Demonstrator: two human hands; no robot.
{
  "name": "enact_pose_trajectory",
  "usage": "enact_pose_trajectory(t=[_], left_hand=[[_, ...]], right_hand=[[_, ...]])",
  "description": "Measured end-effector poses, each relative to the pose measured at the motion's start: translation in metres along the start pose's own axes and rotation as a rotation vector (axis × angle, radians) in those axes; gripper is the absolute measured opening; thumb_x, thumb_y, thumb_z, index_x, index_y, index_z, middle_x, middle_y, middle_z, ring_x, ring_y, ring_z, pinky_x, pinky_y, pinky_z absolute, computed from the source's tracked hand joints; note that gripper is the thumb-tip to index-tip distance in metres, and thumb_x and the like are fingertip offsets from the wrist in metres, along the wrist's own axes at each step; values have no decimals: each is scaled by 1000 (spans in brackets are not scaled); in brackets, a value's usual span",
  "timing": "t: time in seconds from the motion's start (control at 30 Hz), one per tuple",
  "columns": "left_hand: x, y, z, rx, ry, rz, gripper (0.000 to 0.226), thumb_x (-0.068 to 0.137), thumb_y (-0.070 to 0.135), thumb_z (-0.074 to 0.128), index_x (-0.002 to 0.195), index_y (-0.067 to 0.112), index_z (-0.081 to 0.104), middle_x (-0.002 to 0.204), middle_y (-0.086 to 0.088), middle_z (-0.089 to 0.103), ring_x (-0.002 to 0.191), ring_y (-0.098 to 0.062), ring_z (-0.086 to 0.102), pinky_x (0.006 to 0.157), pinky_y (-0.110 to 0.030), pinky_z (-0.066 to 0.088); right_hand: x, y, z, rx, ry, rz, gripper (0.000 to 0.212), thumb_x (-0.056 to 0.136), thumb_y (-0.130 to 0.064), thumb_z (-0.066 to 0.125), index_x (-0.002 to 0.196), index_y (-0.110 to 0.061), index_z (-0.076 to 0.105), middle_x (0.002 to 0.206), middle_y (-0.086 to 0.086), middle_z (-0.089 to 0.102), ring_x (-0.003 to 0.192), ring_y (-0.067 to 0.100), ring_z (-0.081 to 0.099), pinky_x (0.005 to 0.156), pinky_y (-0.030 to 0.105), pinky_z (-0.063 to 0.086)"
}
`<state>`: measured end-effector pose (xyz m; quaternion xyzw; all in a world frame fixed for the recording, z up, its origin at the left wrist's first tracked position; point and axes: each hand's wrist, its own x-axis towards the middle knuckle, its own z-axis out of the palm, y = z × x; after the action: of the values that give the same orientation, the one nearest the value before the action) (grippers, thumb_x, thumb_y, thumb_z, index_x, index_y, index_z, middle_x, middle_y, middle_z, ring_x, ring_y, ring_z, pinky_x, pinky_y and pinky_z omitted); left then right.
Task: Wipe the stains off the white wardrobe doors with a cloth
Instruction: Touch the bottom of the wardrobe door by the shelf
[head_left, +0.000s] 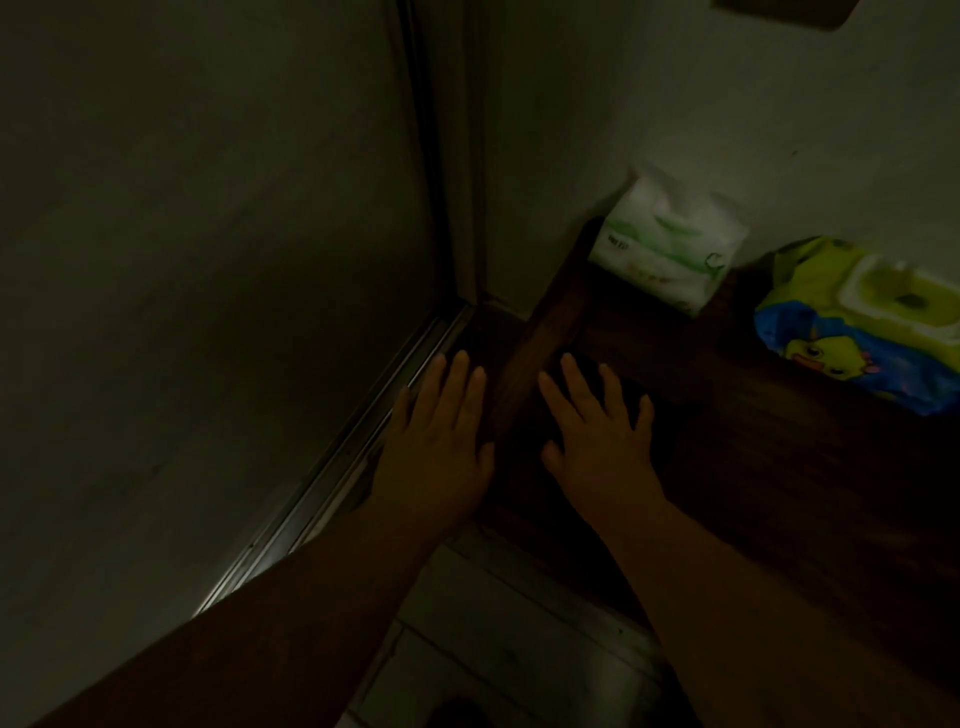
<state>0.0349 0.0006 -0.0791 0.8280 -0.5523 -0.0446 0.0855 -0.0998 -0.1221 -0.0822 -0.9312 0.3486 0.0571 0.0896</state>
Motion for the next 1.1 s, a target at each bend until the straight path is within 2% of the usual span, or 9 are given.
enact_pose_trajectory(t=[0.13, 0.23, 0.33, 0.4, 0.53, 0.67, 0.83, 0.93, 1.1], left_hand=[[3, -2, -9, -8, 11, 19, 69, 84, 38, 33, 143, 5, 27, 151, -16, 21, 139, -32, 10, 104, -54, 12], [5, -1, -21, 8, 7, 15, 69, 83, 39, 34, 143, 5, 28, 151, -16, 21, 139, -33, 11, 105, -53, 13], [9, 2, -47, 35, -4, 6, 69, 86, 42, 31, 146, 10, 17, 154, -11, 7, 140, -29, -1, 107, -49, 5], [13, 4, -66, 56, -10, -21, 70, 87, 44, 25, 147, 13, 8, 154, -7, -4, 140, -25, -11, 109, -47, 0], [20, 12, -124, 50, 60, -38, 70, 84, 44, 25, 145, 10, 22, 153, -10, 13, 140, -29, 4, 107, -53, 15], [27, 25, -208, 56, 206, -17, 68, 85, 43, 28, 144, 9, 25, 151, -9, 12, 139, -29, 6, 106, -49, 12], [30, 43, -321, 141, 350, -5, 65, 86, 41, 31, 141, 6, 32, 149, -15, 26, 136, -33, 19, 101, -52, 20], [24, 58, -393, 225, 414, -32, 68, 87, 42, 30, 145, 8, 21, 152, -13, 13, 139, -32, 9, 106, -52, 17], [-6, 86, -510, 306, 535, -107, 72, 96, 41, 31, 144, 16, -16, 146, -3, -28, 135, -22, -26, 111, -42, -8]], right_hand=[[5, -1, -6, 69, 77, 21, 74, 72, -14, 75, 137, -26, 44, 150, 6, 32, 124, 41, 40, 91, 59, 37], [10, -2, -21, 64, 52, 17, 64, 88, -12, 56, 144, -30, 29, 157, 0, 12, 130, 34, 27, 95, 44, 34], [6, -8, -45, 62, 68, 19, 62, 94, -16, 47, 147, -30, 19, 157, -3, 3, 134, 30, 19, 100, 41, 31], [3, -16, -65, 92, 149, -11, 63, 89, -12, 54, 145, -26, 29, 156, 2, 13, 131, 36, 26, 98, 47, 33], [3, -26, -119, 150, 374, -94, 68, 60, 4, 78, 123, -13, 60, 136, 14, 50, 105, 45, 52, 72, 56, 48], [-1, -35, -202, 227, 591, -207, 67, 61, 11, 73, 123, -10, 59, 136, 15, 50, 104, 32, 37, 76, 52, 51], [-14, -55, -315, 215, 723, -290, 69, 59, 5, 76, 124, -10, 59, 137, 14, 49, 106, 32, 37, 76, 50, 48], [-28, -69, -383, 211, 823, -364, 68, 64, 3, 75, 127, -11, 56, 140, 13, 45, 110, 35, 40, 80, 51, 49], [-60, -101, -490, 228, 1029, -469, 67, 65, 5, 76, 127, -11, 55, 141, 16, 43, 115, 35, 36, 87, 53, 46]])
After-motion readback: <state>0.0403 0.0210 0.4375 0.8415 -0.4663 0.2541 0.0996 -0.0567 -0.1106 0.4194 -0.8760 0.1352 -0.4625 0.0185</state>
